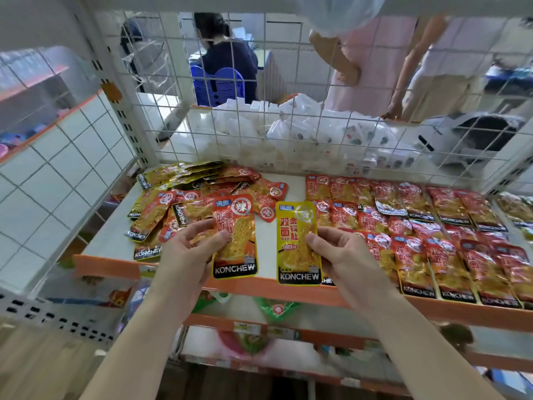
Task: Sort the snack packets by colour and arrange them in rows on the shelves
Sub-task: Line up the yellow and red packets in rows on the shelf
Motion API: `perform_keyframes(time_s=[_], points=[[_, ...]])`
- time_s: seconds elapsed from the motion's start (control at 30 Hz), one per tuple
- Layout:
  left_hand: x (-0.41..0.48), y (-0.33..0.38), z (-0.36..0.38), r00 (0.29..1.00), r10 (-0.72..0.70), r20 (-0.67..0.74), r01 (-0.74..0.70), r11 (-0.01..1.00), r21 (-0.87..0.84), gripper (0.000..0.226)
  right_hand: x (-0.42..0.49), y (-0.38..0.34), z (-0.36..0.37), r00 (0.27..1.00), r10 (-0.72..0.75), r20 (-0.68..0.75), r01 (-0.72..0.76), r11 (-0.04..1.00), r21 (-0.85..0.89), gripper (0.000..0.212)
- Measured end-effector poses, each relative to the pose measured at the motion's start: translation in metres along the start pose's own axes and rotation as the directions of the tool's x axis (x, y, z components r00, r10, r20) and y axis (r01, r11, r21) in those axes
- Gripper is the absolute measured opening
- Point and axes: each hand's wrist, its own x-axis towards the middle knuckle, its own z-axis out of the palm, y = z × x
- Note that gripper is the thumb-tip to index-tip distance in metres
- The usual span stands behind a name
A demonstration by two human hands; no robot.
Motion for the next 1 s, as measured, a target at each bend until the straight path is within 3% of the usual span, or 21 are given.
perform_keyframes(time_s=[0.2, 0.53, 0.77, 1.0], points=[[-0.036, -0.009, -0.012, 1.000, 0.022, 0.017, -0.023, 0.999, 0.050, 0.037, -0.048, 0.012, 0.005, 0.997, 0.000, -0.080, 0.003, 0.999, 0.035, 0.013], [-0.099, -0.038, 0.002, 0.992, 0.008, 0.128, -0.013, 0.999, 0.038, 0.009, -0.147, 0.021, -0.022, 0.970, -0.064, -0.235, 0.077, 0.996, 0.048, 0.029], [-0.122, -0.050, 0.030, 0.976, 0.009, 0.218, -0.028, 0.996, 0.086, 0.014, -0.179, 0.011, -0.059, 0.939, -0.111, -0.325, 0.142, 0.987, 0.073, 0.025], [-0.121, -0.064, 0.083, 0.978, 0.010, 0.211, -0.036, 0.992, 0.119, 0.021, -0.178, 0.001, -0.114, 0.928, -0.114, -0.356, 0.165, 0.979, 0.117, 0.019]])
